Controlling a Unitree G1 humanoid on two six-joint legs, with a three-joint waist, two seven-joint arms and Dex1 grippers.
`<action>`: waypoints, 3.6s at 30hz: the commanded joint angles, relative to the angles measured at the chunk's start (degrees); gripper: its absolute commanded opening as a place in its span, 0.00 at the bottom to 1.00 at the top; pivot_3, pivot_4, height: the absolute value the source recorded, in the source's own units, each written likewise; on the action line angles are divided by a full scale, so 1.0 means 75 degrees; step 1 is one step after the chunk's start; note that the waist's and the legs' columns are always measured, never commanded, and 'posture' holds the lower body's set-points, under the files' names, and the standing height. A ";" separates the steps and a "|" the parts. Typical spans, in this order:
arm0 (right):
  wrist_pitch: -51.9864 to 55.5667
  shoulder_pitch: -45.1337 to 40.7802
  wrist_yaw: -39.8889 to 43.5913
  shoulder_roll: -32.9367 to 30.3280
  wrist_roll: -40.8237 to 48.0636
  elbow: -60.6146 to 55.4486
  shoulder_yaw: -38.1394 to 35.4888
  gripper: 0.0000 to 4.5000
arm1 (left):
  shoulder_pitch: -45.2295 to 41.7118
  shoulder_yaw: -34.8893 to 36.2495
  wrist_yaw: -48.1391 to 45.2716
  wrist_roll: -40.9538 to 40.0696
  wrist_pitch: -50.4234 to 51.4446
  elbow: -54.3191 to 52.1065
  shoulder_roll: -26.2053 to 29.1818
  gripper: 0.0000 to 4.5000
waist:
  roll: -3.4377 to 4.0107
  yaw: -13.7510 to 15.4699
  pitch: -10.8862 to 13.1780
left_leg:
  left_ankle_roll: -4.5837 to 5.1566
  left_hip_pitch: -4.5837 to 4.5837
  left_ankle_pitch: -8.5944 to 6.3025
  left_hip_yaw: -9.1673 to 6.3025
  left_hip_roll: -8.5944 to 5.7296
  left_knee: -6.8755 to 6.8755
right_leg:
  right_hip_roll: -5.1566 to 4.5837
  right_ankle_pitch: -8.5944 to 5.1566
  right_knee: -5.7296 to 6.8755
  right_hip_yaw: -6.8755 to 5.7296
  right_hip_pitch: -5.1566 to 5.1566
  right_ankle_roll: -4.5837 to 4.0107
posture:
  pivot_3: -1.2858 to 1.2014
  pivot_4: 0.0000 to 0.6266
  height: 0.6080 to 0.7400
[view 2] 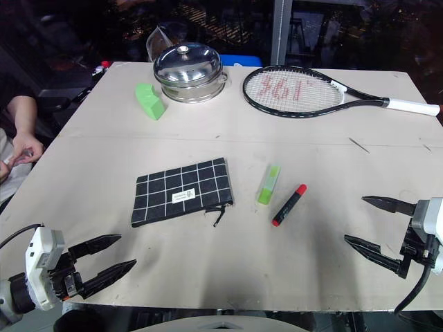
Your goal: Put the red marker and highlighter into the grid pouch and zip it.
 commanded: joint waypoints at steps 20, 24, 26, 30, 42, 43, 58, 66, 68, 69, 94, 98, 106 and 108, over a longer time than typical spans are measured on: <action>-0.0284 -0.0099 -0.0324 0.0602 0.0849 -0.1917 0.0879 1.00 | -0.4063 -0.1625 0.1615 0.5162 -0.8667 0.5535 0.1554 0.99 | 0.0006 0.0199 -0.0004 | 0.0003 -0.0008 -0.0008 0.0005 -0.0002 -0.0005 | -0.0018 0.0012 -0.0001 -0.0018 -0.0001 -0.0033 | 0.52 0.24 1.00; -0.0309 0.0175 -0.0537 0.0720 0.0851 -0.2208 0.0872 1.00 | -0.5255 -0.2646 0.2271 0.6326 -1.0287 0.6883 0.1627 0.99 | 0.0005 0.0199 -0.0005 | 0.0010 -0.0014 -0.0011 0.0011 -0.0011 -0.0020 | -0.0036 0.0014 -0.0013 -0.0026 0.0000 -0.0034 | 0.52 0.24 1.00; -0.0298 0.0298 -0.0622 0.0769 0.0866 -0.2321 0.0837 1.00 | -0.5877 -0.3232 0.2552 0.6847 -1.0866 0.7437 0.1564 0.99 | 0.0003 0.0193 -0.0007 | 0.0011 -0.0014 -0.0010 0.0011 -0.0011 -0.0021 | -0.0036 0.0014 -0.0011 -0.0030 0.0001 -0.0033 | 0.52 0.24 1.00; -0.0309 0.0514 -0.0752 0.0851 0.0853 -0.2503 0.0799 1.00 | -0.6952 -0.4150 0.2896 0.7542 -1.1389 0.8153 0.1320 0.99 | 0.0028 0.0203 -0.0022 | 0.0014 -0.0010 -0.0009 0.0015 -0.0011 -0.0018 | -0.0035 0.0015 -0.0002 -0.0035 0.0004 -0.0032 | 0.52 0.24 1.00; 0.0649 0.0153 -0.2429 0.0611 0.1201 -0.3312 0.1144 1.00 | -0.8259 -0.5729 0.2158 0.6009 -1.0403 0.8385 0.0355 0.32 | 0.0081 0.0354 -0.0098 | 0.0083 -0.0013 0.0000 0.0028 -0.0014 0.0047 | -0.0059 -0.0010 0.0014 -0.0091 0.0059 0.0015 | 0.52 0.24 1.00; 0.0798 0.0053 -0.2703 0.0609 0.1161 -0.3380 0.1283 1.00 | -0.8227 -0.5741 0.1957 0.5637 -1.0090 0.8172 0.0324 0.21 | 0.0081 0.0343 -0.0098 | 0.0084 -0.0013 0.0000 0.0028 -0.0013 0.0046 | -0.0057 -0.0009 0.0016 -0.0091 0.0061 0.0013 | 0.52 0.24 1.00; 0.5718 -0.4435 -0.8408 0.1871 0.3297 -0.1743 0.4009 1.00 | -0.7000 -0.5199 0.1307 0.2293 -0.2627 0.2851 0.0194 0.01 | 0.0014 0.0004 -0.0061 | 0.0074 -0.0008 0.0008 0.0015 -0.0004 0.0049 | -0.0028 0.0001 0.0049 -0.0082 0.0060 0.0040 | 0.52 0.24 1.00; 0.6234 -0.5779 -0.9062 0.2956 0.3313 -0.0497 0.4526 0.85 | -0.6896 -0.5194 0.1291 0.2547 -0.2465 0.2602 0.0007 0.00 | 0.0016 -0.0009 -0.0059 | 0.0074 -0.0011 0.0008 0.0019 -0.0003 0.0047 | -0.0025 0.0009 0.0048 -0.0081 0.0057 0.0037 | 0.52 0.24 1.00; 0.6214 -0.5874 -0.9130 0.3064 0.3218 -0.0397 0.4547 0.65 | -0.6875 -0.5240 0.1312 0.2606 -0.2452 0.2515 -0.0034 0.00 | 0.0016 -0.0008 -0.0059 | 0.0074 -0.0012 0.0008 0.0020 -0.0003 0.0045 | -0.0026 0.0009 0.0047 -0.0081 0.0057 0.0037 | 0.52 0.24 1.00; 0.6186 -0.5913 -0.9158 0.3107 0.3204 -0.0375 0.4511 0.55 | -0.6865 -0.5286 0.1309 0.2667 -0.2473 0.2466 -0.0044 0.00 | 0.0016 -0.0010 -0.0059 | 0.0074 -0.0013 0.0008 0.0021 -0.0004 0.0045 | -0.0027 0.0010 0.0047 -0.0081 0.0057 0.0038 | 0.52 0.24 1.00; 0.6566 -0.6328 -0.8733 0.2780 0.5181 -0.0726 0.4773 0.02 | -0.7336 -0.5689 0.1438 0.3580 -0.2361 0.1953 -0.0458 0.00 | 0.0019 -0.0017 -0.0057 | 0.0074 -0.0014 0.0008 0.0021 -0.0002 0.0044 | -0.0029 0.0010 0.0046 -0.0081 0.0055 0.0037 | 0.52 0.24 1.00; 0.6562 -0.6438 -0.8748 0.2811 0.5438 -0.0431 0.4768 0.02 | -0.7319 -0.5798 0.1423 0.3898 -0.3093 0.1889 -0.0492 0.00 | 0.0019 -0.0016 -0.0057 | 0.0074 -0.0015 0.0008 0.0021 -0.0003 0.0044 | -0.0030 0.0010 0.0044 -0.0080 0.0055 0.0036 | 0.52 0.24 1.00; 0.6629 -0.6464 -0.8105 0.2164 0.5628 0.0546 0.4324 0.02 | -0.6882 -0.5569 0.1179 0.3816 -0.3741 0.1863 -0.0316 0.00 | 0.0019 -0.0018 -0.0057 | 0.0075 -0.0016 0.0007 0.0023 -0.0003 0.0042 | -0.0034 0.0010 0.0041 -0.0080 0.0054 0.0035 | 0.52 0.24 1.00; 0.6640 -0.6523 -0.7898 0.2023 0.5526 0.0713 0.4351 0.02 | -0.6750 -0.5564 0.1112 0.3812 -0.3888 0.1847 -0.0272 0.00 | 0.0020 -0.0018 -0.0056 | 0.0075 -0.0016 0.0007 0.0022 -0.0002 0.0039 | -0.0033 0.0010 0.0041 -0.0080 0.0051 0.0035 | 0.52 0.24 1.00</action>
